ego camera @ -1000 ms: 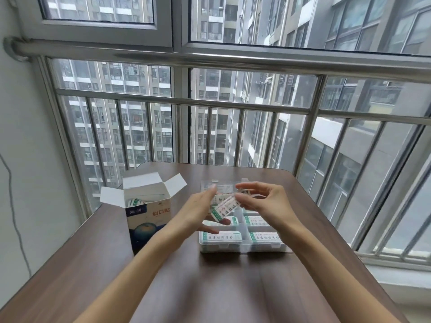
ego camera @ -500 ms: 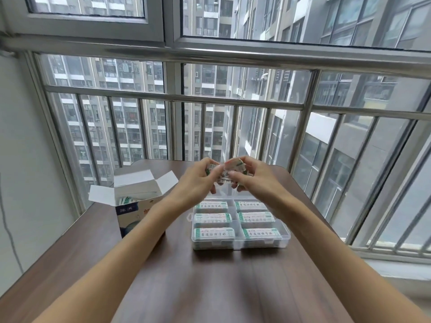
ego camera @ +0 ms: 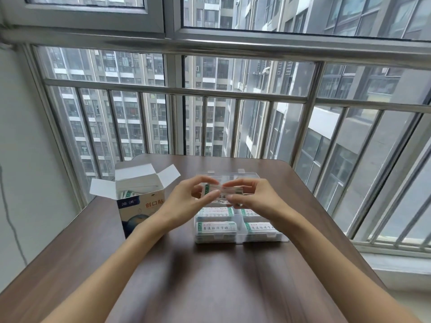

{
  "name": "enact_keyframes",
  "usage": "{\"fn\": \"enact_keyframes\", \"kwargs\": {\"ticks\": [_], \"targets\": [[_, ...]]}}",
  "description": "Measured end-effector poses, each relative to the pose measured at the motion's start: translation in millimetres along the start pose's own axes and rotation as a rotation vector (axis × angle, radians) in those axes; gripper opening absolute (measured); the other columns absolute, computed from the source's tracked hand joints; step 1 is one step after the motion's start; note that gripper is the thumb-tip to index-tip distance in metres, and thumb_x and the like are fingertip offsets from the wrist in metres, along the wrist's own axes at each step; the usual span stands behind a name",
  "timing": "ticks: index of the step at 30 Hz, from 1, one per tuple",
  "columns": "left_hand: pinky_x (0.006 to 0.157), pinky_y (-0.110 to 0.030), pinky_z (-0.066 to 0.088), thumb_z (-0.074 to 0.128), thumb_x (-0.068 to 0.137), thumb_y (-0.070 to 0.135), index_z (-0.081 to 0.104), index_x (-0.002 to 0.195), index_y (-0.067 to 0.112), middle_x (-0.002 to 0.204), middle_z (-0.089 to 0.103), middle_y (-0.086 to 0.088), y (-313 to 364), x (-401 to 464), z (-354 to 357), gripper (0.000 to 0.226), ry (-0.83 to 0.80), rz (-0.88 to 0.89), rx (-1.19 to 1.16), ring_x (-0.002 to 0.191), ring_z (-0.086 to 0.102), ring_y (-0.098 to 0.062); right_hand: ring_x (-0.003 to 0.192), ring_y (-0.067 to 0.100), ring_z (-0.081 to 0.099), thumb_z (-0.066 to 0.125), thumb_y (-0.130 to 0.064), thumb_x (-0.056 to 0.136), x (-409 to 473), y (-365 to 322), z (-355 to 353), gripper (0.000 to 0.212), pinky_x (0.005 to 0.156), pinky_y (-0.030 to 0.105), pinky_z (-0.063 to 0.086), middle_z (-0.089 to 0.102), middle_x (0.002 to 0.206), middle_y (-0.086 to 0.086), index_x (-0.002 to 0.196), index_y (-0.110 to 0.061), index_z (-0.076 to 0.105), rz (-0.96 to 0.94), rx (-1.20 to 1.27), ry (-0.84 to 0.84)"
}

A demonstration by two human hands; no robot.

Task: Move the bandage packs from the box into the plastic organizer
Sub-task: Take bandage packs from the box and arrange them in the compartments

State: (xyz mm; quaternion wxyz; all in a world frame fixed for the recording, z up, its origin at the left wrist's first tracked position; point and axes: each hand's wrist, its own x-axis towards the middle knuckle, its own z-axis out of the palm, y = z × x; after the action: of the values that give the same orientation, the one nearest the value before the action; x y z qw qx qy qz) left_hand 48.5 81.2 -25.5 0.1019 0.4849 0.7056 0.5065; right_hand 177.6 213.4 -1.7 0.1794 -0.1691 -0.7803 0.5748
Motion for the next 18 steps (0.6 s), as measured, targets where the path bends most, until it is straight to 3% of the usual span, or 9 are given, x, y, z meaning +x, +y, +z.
{"fn": "enact_keyframes", "kwargs": {"ticks": [3,6,10,13,16,18], "targets": [[0.059,-0.01,0.042,0.065,0.089,0.016,0.065,0.108,0.019,0.06,0.065,0.013,2,-3,-3,0.019,0.02,0.033,-0.073,0.06,0.059,-0.001,0.071,0.011,0.068,0.068,0.004,0.081,4,-1,-1,0.03,0.064,0.016,0.052,0.071,0.094,0.011,0.108,-0.007,0.067,0.023,0.104,-0.009],[0.07,-0.033,0.051,0.069,0.086,0.023,0.069,0.1,0.025,0.074,0.071,-0.008,-6,0,-4,0.014,0.121,0.008,-0.011,0.07,0.065,-0.024,0.079,0.013,0.068,0.067,-0.001,0.083,9,-1,1,0.024,0.065,0.016,0.052,0.071,0.099,0.012,0.105,-0.011,0.069,0.028,0.083,-0.031],[0.067,-0.028,0.05,0.069,0.081,0.045,0.069,0.095,0.034,0.067,0.065,0.011,-12,2,-2,0.018,0.145,-0.045,0.347,0.069,0.064,-0.008,0.081,0.012,0.068,0.068,-0.005,0.083,18,11,6,0.021,0.065,0.012,0.05,0.073,0.095,0.009,0.103,-0.01,0.072,-0.049,-0.254,0.037],[0.067,-0.024,0.046,0.065,0.081,0.055,0.069,0.09,0.038,0.077,0.063,0.017,-7,2,-5,0.019,0.118,-0.061,0.581,0.079,0.061,-0.001,0.074,0.004,0.066,0.07,-0.006,0.081,22,19,7,0.022,0.065,0.012,0.05,0.073,0.093,0.008,0.102,-0.009,0.073,-0.089,-0.387,0.027],[0.069,-0.024,0.041,0.062,0.084,0.052,0.07,0.094,0.039,0.082,0.059,0.019,-6,4,-9,0.018,0.061,-0.082,0.671,0.088,0.06,-0.002,0.077,0.011,0.068,0.073,-0.011,0.079,26,23,7,0.02,0.074,0.026,0.057,0.074,0.09,0.006,0.1,-0.012,0.074,-0.074,-0.453,0.004],[0.073,-0.025,0.038,0.06,0.088,0.048,0.069,0.101,0.04,0.092,0.062,0.018,-8,6,-10,0.018,0.007,-0.094,0.728,0.099,0.059,-0.004,0.075,0.009,0.065,0.073,-0.017,0.08,28,23,9,0.018,0.071,0.026,0.054,0.072,0.088,-0.001,0.098,-0.017,0.075,-0.088,-0.549,-0.011]]}}
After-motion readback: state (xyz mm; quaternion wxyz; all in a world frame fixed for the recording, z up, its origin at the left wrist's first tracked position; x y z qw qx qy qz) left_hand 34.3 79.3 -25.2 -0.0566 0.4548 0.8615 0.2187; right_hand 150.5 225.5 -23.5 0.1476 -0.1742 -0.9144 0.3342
